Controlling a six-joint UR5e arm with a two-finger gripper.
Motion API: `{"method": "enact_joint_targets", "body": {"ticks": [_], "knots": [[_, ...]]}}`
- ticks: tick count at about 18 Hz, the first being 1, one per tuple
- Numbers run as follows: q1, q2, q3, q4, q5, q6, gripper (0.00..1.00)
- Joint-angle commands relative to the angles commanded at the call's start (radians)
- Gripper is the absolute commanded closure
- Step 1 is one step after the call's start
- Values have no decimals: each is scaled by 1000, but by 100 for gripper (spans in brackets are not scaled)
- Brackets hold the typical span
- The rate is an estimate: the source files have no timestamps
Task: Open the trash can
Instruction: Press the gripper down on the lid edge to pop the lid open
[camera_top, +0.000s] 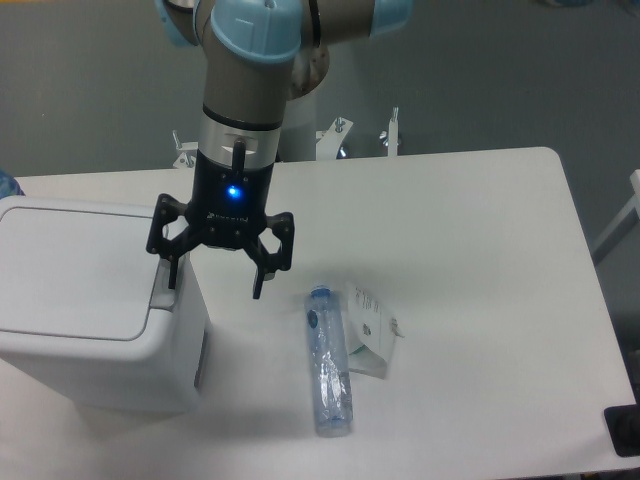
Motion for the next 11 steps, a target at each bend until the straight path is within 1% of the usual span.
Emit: {"method": "enact_joint_targets", "body": {"ticks": [11], "knots": [[-9,-8,-6,0,2,2,0]]}}
